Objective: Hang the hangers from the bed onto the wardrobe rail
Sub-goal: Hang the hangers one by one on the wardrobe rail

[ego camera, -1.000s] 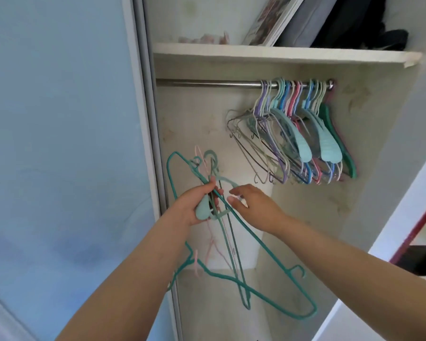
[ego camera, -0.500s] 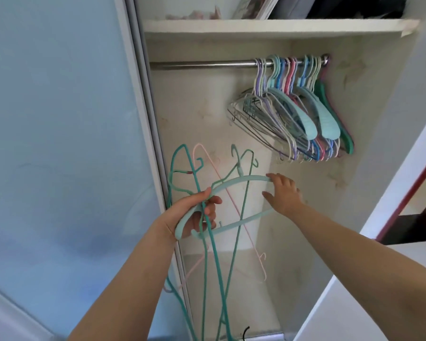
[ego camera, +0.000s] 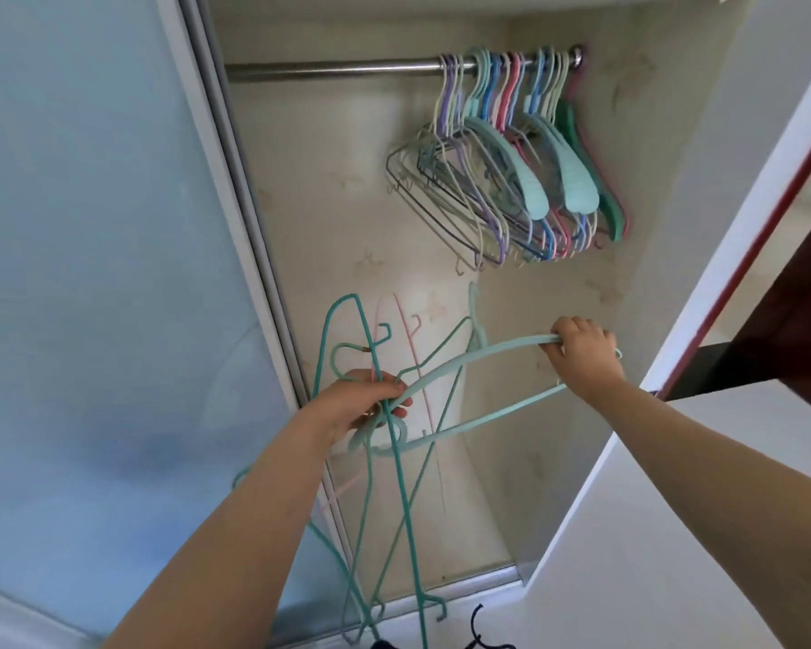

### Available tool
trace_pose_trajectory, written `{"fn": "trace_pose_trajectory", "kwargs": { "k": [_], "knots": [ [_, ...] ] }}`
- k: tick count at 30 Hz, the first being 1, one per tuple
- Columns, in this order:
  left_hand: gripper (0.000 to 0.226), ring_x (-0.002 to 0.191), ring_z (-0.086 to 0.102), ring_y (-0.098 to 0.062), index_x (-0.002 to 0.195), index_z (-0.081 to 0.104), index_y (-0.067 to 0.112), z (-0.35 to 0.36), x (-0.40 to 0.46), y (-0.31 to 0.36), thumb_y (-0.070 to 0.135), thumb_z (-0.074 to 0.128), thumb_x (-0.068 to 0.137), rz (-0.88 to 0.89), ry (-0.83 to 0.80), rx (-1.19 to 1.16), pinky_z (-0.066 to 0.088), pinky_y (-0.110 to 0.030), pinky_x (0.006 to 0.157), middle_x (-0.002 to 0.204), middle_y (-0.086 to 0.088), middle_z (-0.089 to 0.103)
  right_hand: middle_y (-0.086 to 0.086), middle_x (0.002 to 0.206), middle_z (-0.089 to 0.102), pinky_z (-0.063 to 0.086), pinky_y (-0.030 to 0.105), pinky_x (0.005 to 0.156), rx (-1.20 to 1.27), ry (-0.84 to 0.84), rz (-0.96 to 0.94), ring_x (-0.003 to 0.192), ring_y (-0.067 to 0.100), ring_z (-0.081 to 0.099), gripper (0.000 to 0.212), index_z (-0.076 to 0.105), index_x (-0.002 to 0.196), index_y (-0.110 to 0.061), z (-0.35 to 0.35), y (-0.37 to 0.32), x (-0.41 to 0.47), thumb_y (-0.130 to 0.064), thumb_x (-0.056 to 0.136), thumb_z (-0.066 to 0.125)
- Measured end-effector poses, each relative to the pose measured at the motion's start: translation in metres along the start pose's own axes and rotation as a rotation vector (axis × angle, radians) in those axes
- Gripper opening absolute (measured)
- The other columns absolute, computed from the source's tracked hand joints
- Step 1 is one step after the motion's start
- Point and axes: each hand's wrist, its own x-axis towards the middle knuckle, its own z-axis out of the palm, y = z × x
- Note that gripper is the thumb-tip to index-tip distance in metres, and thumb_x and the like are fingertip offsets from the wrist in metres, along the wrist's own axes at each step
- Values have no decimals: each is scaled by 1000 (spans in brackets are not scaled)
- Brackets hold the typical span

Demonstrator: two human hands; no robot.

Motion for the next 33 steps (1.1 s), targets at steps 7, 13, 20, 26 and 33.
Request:
{"fn": "trace_pose_trajectory", "kwargs": {
  "k": [7, 13, 20, 26, 33],
  "knots": [
    [21, 65, 50, -17, 73, 56, 18, 16, 35, -27, 17, 56, 93, 34, 191, 48, 37, -27, 59, 69, -3, 59, 11, 105, 60, 40, 44, 87, -183, 26, 99, 101, 33, 52, 36, 55, 101, -10, -17, 26, -25, -43, 96, 43],
    [21, 61, 44, -16, 79, 53, 11, 10, 57, -33, 16, 42, 95, -153, 406, -250, 34, -24, 54, 72, -3, 53, 4, 73, 57, 53, 37, 62, -294, -155, 173, 62, 27, 56, 47, 43, 92, -11, -30, 34, -44, -55, 97, 27],
    [16, 52, 46, -13, 101, 48, 8, 14, 66, -42, 21, 40, 100, -173, 507, -292, 31, -24, 46, 68, -4, 52, 7, 82, 61, 54, 33, 63, -124, -519, 389, 68, 23, 61, 53, 49, 91, -11, -29, 28, -57, -62, 93, 32],
    [28, 48, 45, -15, 96, 53, 4, 18, 68, -29, 32, 49, 98, -63, 535, -255, 34, -24, 45, 65, -5, 58, 10, 114, 61, 46, 37, 85, -122, -508, 134, 102, 31, 58, 29, 49, 113, -14, -32, -9, -56, -37, 98, 42],
    [65, 107, 60, -29, 129, 46, 4, 26, 67, -18, 51, 62, 86, 63, 348, -20, 49, -40, 96, 118, -10, 60, 4, 107, 66, 47, 33, 79, -160, -488, -158, 98, 28, 60, 27, 56, 112, -23, -46, -72, -81, -35, 94, 39]
  ]
}}
